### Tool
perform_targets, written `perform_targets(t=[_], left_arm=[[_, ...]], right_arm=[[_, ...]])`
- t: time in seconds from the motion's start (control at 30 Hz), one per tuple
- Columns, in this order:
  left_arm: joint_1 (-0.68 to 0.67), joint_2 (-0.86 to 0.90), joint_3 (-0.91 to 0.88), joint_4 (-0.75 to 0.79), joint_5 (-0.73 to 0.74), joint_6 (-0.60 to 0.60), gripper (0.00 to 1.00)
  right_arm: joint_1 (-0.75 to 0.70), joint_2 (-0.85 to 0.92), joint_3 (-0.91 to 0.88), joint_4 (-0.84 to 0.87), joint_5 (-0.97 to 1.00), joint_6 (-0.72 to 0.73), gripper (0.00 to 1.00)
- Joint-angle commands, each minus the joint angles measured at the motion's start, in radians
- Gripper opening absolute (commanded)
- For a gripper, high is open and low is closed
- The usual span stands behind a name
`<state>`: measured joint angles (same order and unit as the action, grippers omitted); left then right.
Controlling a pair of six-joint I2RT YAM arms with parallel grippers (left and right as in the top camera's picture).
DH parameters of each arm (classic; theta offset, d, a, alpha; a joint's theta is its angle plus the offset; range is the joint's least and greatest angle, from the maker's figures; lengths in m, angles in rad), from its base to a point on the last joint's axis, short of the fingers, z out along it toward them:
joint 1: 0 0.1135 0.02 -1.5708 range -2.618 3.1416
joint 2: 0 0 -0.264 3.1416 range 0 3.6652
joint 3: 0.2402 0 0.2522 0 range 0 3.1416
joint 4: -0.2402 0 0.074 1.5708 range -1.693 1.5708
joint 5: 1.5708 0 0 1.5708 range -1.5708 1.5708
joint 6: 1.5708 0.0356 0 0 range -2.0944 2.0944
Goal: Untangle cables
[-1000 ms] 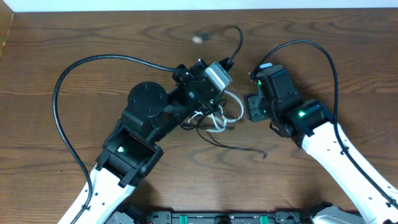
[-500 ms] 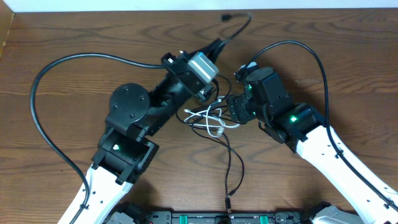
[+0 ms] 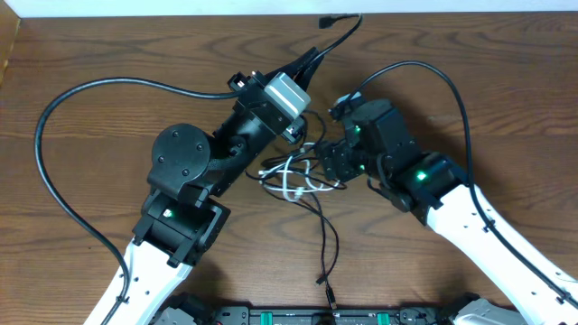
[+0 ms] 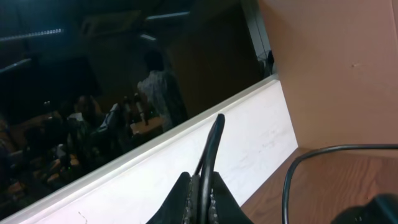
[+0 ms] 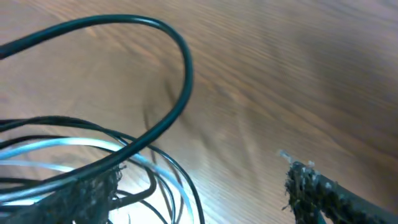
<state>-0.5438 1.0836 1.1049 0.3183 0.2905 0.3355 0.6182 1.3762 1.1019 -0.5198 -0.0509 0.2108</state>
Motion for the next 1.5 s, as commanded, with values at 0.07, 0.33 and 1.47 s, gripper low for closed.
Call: perform_targets(t=[0.07, 0.33, 1.47], left_arm=[[0.005, -0.013, 0.008, 0.011, 0.012, -0.021, 0.07], [0.005, -0.013, 0.008, -0.002, 0.012, -0.020, 0.07], [0.005, -0.013, 0.008, -0.002, 0.016, -0.020, 0.07]], right_arm=[[0.031, 0.000, -0.002, 0.002, -0.027, -0.017, 0.95], [0.032, 0.000, -0.002, -0.086, -0.147, -0.026, 0.99], [0.031, 0.187, -0.003, 0.049, -0.177, -0.056, 0.01]])
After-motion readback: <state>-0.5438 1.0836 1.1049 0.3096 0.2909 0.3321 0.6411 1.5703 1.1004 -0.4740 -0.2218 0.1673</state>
